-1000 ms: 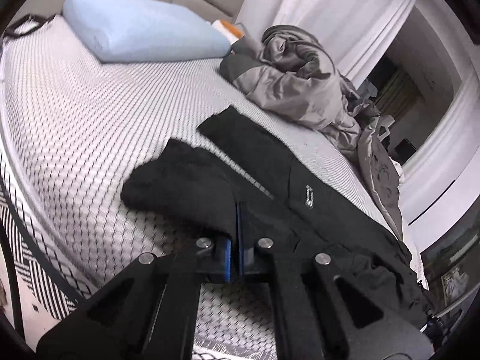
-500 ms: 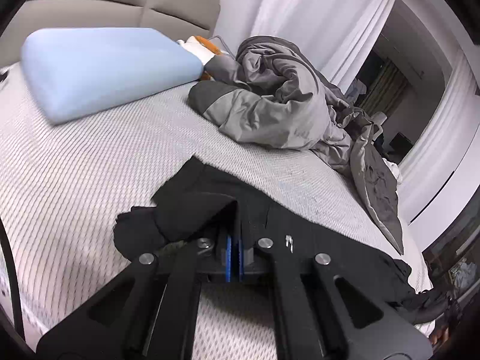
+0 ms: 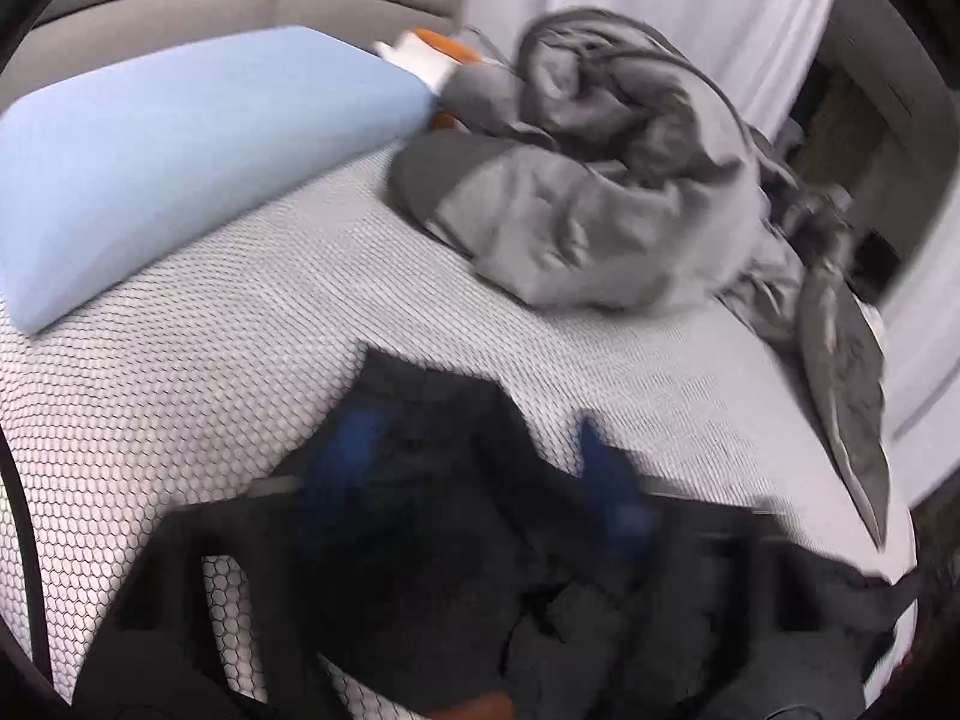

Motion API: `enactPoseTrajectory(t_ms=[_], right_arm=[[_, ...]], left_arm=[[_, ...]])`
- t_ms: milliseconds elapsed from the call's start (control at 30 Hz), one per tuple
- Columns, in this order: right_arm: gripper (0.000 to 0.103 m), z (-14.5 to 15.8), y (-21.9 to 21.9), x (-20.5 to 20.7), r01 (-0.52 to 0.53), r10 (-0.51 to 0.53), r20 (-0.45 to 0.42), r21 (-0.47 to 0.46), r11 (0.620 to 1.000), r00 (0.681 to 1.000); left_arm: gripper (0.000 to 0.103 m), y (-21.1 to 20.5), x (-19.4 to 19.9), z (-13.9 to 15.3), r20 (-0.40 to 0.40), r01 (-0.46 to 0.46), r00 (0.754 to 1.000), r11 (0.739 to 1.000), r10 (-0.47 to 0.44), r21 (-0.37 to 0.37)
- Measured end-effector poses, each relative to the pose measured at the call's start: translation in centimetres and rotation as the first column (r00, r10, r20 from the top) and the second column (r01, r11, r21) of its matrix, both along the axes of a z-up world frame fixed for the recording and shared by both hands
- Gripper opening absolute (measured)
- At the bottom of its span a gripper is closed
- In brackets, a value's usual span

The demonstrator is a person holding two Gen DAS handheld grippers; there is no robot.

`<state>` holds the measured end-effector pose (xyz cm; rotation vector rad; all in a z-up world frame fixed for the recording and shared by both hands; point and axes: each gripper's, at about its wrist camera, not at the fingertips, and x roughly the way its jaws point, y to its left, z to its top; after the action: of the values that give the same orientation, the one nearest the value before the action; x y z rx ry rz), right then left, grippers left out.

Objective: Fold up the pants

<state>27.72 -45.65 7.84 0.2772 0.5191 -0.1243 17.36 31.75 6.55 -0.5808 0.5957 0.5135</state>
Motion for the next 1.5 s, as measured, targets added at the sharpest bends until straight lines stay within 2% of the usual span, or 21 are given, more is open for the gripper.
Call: enactPoseTrajectory(t_ms=[33,100,133,200,233,267,333,400,567,700,800,867,1000,1067,1167,1267,1333,1400,1467,1500], right_arm=[[0.064,-0.2,0.3,0.1,0.022,-0.022,0.015,-0.025,0.999,1.0],[0.07,-0.2,0.8,-0.7,0.009,-0.008,0.045,-0.024,1.0,0.999],[0.081,-0.3,1.1,-1.2,-0.017,0.018,0.047,-0.02,1.0,0.999],[0.089,-0.6,2.2,-2.4,-0.069,0.071,0.047,-0.03,0.997,0.996],[0.091,-1.0,2.6,-3.1,-0.091,0.092,0.046,-0.032,0.995,0.995],[0.092,-1.2,3.1,-3.7,-0.116,0.117,0.04,-0.032,0.993,0.992],[0.101,-2.0,4.0,-5.0,-0.14,0.141,0.021,-0.016,0.99,0.99],[0.102,-2.8,4.5,-6.3,-0.157,0.156,0.012,0.027,0.987,0.988],[0.102,-5.6,4.4,-9.9,-0.126,0.128,0.002,0.201,0.971,0.992],[0.103,-8.1,3.8,-12.4,-0.098,0.118,-0.05,0.292,0.951,0.992],[0.103,-9.6,3.6,-13.4,-0.087,0.12,-0.078,0.339,0.937,0.99],[0.103,-10.2,3.8,-13.3,-0.119,0.163,-0.089,0.369,0.922,0.983],[0.103,-10.3,3.9,-13.5,-0.121,0.164,-0.098,0.347,0.93,0.982],[0.103,-10.3,3.7,-13.6,-0.116,0.16,-0.099,0.35,0.929,0.982],[0.103,-10.2,3.5,-13.9,-0.106,0.149,-0.101,0.341,0.934,0.984],[0.103,-10.2,3.5,-13.8,-0.102,0.146,-0.107,0.335,0.937,0.984],[0.103,-10.1,3.6,-13.5,-0.103,0.146,-0.109,0.331,0.938,0.983],[0.103,-10.2,3.9,-13.2,-0.107,0.153,-0.114,0.332,0.937,0.982],[0.103,-10.3,4.0,-13.0,-0.108,0.155,-0.12,0.331,0.937,0.981],[0.103,-10.4,4.1,-13.0,-0.108,0.156,-0.122,0.333,0.937,0.98]], left_arm=[[0.081,0.1,0.0,-0.1,0.013,-0.002,1.0,1.0,0.002,-0.008],[0.085,0.0,-0.3,-0.2,0.025,0.025,0.999,1.0,-0.025,-0.017],[0.088,-0.3,-0.6,-0.3,0.021,0.036,0.999,0.999,-0.036,-0.006],[0.088,-1.5,-1.3,-0.4,0.019,0.056,0.998,0.998,-0.056,0.022],[0.09,-2.1,-2.0,-0.5,0.023,0.066,0.997,0.997,-0.067,0.027],[0.096,-2.6,-2.4,-0.5,0.025,0.08,0.996,0.996,-0.08,0.025],[0.102,-3.8,-3.8,-0.7,0.04,0.089,0.995,0.996,-0.089,0.01],[0.102,-5.1,-5.3,-0.9,0.048,0.096,0.994,0.995,-0.095,-0.002],[0.102,-8.3,-8.8,-2.7,0.052,0.093,0.995,0.995,-0.091,-0.047],[0.101,-10.5,-10.1,-5.6,0.046,0.103,0.994,0.981,-0.096,-0.165],[0.091,-12.1,-9.9,-7.9,0.017,0.148,0.989,0.964,-0.148,-0.222],[0.079,-12.7,-9.6,-8.8,-0.024,0.167,0.983,0.951,-0.179,-0.26],[0.077,-13.1,-10.1,-9.6,-0.003,0.171,0.984,0.94,-0.18,-0.297],[0.066,-13.2,-10.4,-9.8,-0.023,0.136,0.989,0.947,-0.149,-0.29],[0.062,-13.2,-11.2,-9.5,0.039,0.144,0.99,0.939,-0.139,-0.313],[0.062,-13.3,-11.7,-8.8,0.084,0.154,0.987,0.943,-0.135,-0.295],[0.062,-13.3,-11.2,-9.1,0.087,0.175,0.984,0.932,-0.155,-0.317],[0.062,-13.2,-10.3,-10.0,0.071,0.188,0.982,0.914,-0.174,-0.359],[0.062,-12.9,-9.6,-10.9,0.084,0.201,0.98,0.887,-0.182,-0.416],[0.062,-12.6,-9.1,-11.3,0.09,0.2,0.98,0.882,-0.179,-0.426]])
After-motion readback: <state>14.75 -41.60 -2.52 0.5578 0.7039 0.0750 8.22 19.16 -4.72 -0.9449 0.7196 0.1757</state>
